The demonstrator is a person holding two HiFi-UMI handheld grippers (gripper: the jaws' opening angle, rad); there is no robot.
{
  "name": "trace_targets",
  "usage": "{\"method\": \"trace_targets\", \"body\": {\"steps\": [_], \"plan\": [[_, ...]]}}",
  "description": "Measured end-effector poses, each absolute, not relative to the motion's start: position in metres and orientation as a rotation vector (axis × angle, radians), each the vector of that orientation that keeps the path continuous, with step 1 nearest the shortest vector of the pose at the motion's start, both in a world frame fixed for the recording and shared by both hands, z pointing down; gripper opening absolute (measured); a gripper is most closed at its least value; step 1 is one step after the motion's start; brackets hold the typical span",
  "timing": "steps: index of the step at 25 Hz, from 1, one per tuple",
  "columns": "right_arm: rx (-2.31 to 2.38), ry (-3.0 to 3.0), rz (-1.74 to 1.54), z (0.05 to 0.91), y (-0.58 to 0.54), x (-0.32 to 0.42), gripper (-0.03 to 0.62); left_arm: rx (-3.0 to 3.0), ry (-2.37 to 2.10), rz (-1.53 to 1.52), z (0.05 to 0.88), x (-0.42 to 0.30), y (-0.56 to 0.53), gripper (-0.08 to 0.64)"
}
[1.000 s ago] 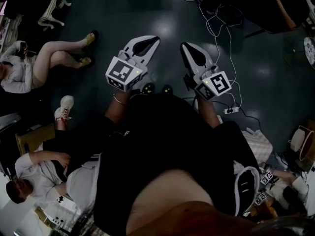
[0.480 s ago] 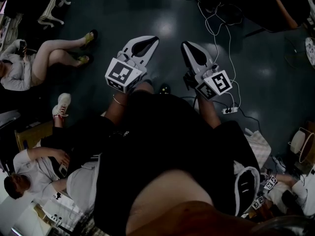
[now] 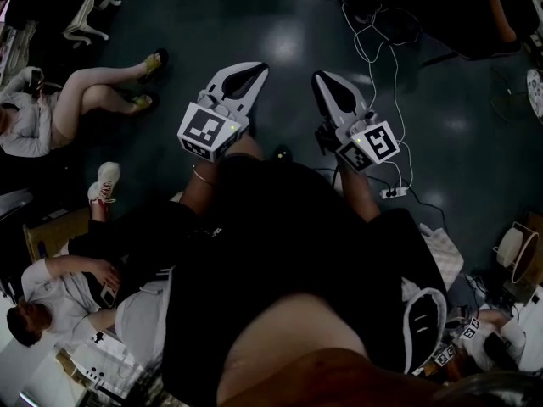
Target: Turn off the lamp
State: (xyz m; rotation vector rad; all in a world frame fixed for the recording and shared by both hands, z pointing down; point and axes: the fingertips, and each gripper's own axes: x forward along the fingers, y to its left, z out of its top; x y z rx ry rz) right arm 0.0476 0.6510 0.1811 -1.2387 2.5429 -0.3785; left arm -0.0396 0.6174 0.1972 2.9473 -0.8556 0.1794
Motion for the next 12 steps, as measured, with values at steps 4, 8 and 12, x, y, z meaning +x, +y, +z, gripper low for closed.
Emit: {"method": "trace_targets", "body": {"steps": [4,8,12], "plan": [[-1.249,2.540,-0.378,0.178,0.634,0.044,-0.001,2.954,-0.845,0.169,0.193,-0.043,0.599,0.008],[-1.256,2.529,-0.377,0.177,0.612,0.037,0.000,2.957,-0.826,0.165,0.192,-0.047,0.577,0.008],[-1.273,2.518,-0.382,0.180,0.594,0.032,0.000,2.958,-0.808,0.152,0.196,-0.051,0.554,0.008]]}}
